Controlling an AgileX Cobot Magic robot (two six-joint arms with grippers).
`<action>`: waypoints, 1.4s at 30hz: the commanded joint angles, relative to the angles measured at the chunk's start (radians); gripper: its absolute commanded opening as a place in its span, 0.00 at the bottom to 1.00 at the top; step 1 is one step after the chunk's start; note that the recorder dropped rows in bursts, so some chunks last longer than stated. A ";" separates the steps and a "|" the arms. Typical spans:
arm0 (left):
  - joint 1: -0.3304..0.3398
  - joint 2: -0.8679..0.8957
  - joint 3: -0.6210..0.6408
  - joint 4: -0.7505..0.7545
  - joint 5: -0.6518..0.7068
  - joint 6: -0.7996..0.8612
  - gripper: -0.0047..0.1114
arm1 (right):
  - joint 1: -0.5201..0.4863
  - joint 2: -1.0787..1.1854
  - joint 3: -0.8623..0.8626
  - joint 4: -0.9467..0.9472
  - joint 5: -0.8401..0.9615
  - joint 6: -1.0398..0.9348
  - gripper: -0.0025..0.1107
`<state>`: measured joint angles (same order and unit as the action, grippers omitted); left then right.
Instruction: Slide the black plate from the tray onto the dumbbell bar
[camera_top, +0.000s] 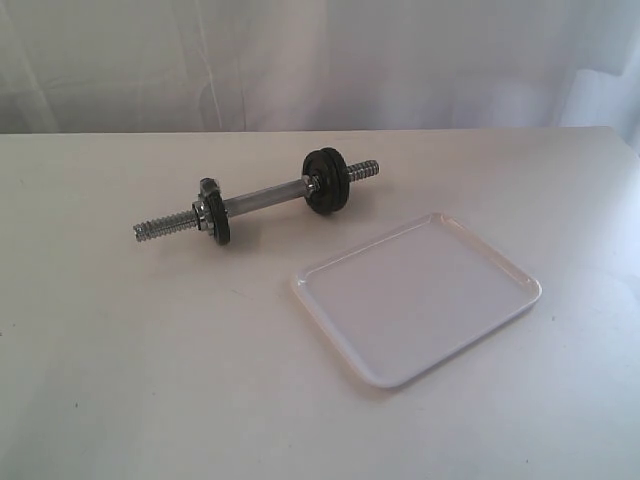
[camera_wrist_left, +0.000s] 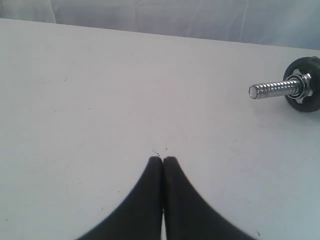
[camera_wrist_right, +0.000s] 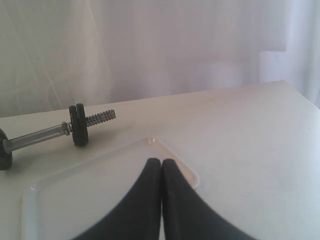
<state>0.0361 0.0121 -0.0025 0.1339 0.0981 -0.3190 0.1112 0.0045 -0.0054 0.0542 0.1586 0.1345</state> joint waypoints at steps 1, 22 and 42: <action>-0.002 0.002 0.003 -0.013 0.006 0.003 0.04 | -0.002 -0.005 0.005 0.005 -0.001 0.002 0.02; -0.002 0.002 0.003 0.014 0.075 0.036 0.04 | -0.002 -0.005 0.005 0.005 -0.001 0.002 0.02; -0.002 0.002 0.003 0.039 0.075 0.038 0.04 | -0.002 -0.005 0.005 0.005 -0.001 0.002 0.02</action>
<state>0.0361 0.0121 -0.0025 0.1722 0.1697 -0.2825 0.1112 0.0045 -0.0054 0.0560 0.1586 0.1345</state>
